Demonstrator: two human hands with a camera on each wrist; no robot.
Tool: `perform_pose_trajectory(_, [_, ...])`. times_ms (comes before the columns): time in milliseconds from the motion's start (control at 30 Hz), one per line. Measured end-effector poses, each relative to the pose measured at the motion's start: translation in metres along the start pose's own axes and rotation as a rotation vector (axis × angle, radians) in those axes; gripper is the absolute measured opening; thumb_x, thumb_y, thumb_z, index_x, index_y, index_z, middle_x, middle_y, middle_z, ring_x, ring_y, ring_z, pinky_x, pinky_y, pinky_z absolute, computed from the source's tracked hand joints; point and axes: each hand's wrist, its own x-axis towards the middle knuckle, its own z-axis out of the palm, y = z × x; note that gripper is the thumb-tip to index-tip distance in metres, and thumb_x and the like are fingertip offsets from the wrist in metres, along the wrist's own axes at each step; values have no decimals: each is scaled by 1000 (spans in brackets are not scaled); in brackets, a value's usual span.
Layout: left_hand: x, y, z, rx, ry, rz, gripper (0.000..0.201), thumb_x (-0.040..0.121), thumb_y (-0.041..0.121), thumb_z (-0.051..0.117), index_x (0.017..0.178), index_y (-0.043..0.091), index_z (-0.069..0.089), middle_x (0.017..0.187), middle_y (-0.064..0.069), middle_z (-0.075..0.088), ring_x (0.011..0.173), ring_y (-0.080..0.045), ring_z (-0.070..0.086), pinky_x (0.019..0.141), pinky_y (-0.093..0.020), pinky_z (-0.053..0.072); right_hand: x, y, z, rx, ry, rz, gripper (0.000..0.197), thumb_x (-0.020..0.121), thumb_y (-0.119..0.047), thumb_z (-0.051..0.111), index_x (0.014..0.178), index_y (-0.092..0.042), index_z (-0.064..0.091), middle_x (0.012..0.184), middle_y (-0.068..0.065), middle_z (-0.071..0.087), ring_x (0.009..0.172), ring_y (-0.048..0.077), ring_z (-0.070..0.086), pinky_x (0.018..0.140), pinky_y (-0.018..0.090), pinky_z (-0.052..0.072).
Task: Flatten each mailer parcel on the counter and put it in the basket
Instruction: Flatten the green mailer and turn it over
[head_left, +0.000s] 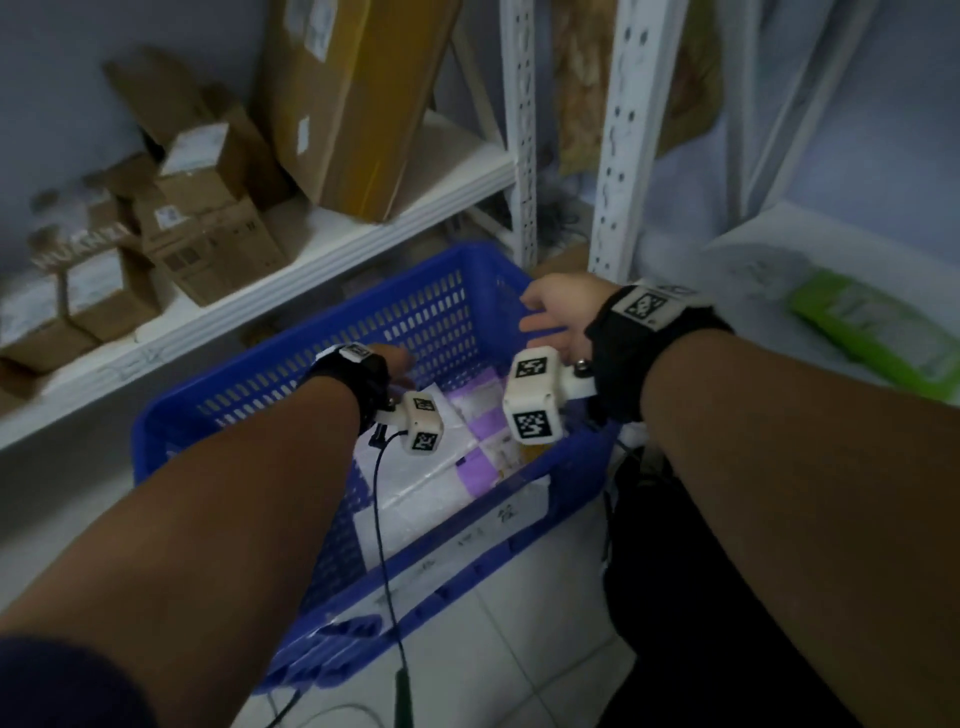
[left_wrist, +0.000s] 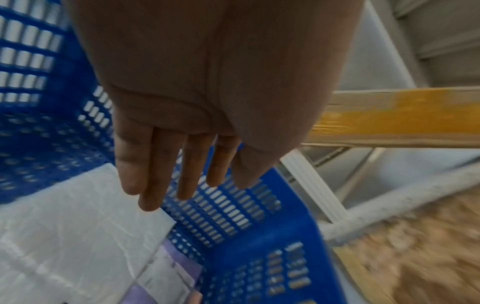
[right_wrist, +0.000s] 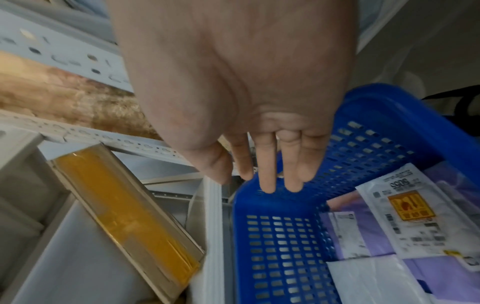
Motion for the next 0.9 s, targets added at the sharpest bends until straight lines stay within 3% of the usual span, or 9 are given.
perform_pose_trajectory(67, [-26, 31, 10, 95, -28, 120, 19, 92, 24, 59, 82, 8, 59, 79, -5, 62, 76, -25, 63, 82, -38, 54, -17, -15, -18, 20, 20, -47, 28, 97, -26, 49, 120, -11, 54, 100, 7, 61, 87, 25, 63, 73, 34, 52])
perform_pose_trajectory(167, [-58, 79, 28, 166, -49, 295, 24, 92, 21, 58, 70, 10, 55, 72, -13, 55, 62, -23, 53, 62, -30, 45, -47, -31, -58, -26, 95, -108, 12, 96, -23, 50, 88, -15, 55, 95, 5, 59, 61, 19, 53, 49, 25, 44])
perform_pose_trajectory(233, [-79, 108, 43, 217, -117, 387, 19, 89, 21, 58, 73, 10, 58, 80, -18, 59, 69, -26, 56, 65, -33, 46, -59, -33, -91, -60, 123, -158, 15, 95, -21, 52, 80, -21, 49, 97, 4, 58, 75, 19, 55, 69, 39, 55])
perform_pose_trajectory(333, [-134, 153, 72, 289, -159, 514, 12, 94, 19, 57, 83, 15, 59, 87, -10, 65, 75, -27, 63, 75, -39, 56, -86, -26, -149, 75, 240, -164, 12, 94, -22, 55, 83, -16, 56, 95, 9, 60, 77, 25, 56, 79, 37, 49])
perform_pose_trajectory(400, [-163, 179, 90, 306, -211, 591, 11, 96, 21, 55, 95, 12, 61, 91, -7, 66, 71, -25, 64, 66, -34, 56, -102, -13, -187, 137, 316, -113, 12, 93, -21, 57, 90, -10, 59, 93, 11, 61, 73, 26, 55, 75, 36, 48])
perform_pose_trajectory(500, [-201, 209, 121, 349, -314, 668, 23, 97, 24, 53, 107, 5, 62, 91, -7, 67, 66, -29, 64, 57, -29, 50, -127, 18, -250, 143, 423, -80, 20, 88, -25, 61, 104, -13, 57, 117, 13, 60, 96, 30, 61, 77, 38, 54])
perform_pose_trajectory(667, [-238, 246, 172, 417, -326, 737, 30, 96, 30, 54, 117, 9, 60, 96, -7, 71, 69, -29, 69, 64, -32, 48, -147, 76, -325, 167, 563, -2, 32, 91, -25, 59, 120, -18, 48, 118, 10, 49, 99, 28, 54, 66, 36, 49])
perform_pose_trajectory(800, [-237, 257, 205, 524, -357, 730, 30, 98, 28, 50, 120, 10, 58, 108, -7, 69, 77, -30, 68, 72, -34, 50, -141, 107, -350, 266, 646, 52, 19, 99, -17, 54, 116, -10, 54, 115, 11, 49, 98, 27, 53, 34, 17, 38])
perform_pose_trajectory(900, [-230, 264, 243, 618, -362, 726, 25, 100, 24, 48, 120, 9, 54, 106, -7, 64, 80, -32, 66, 85, -42, 52, -122, 134, -366, 349, 609, 99, 36, 97, -20, 56, 131, -10, 50, 116, 10, 45, 101, 26, 50, 44, 23, 43])
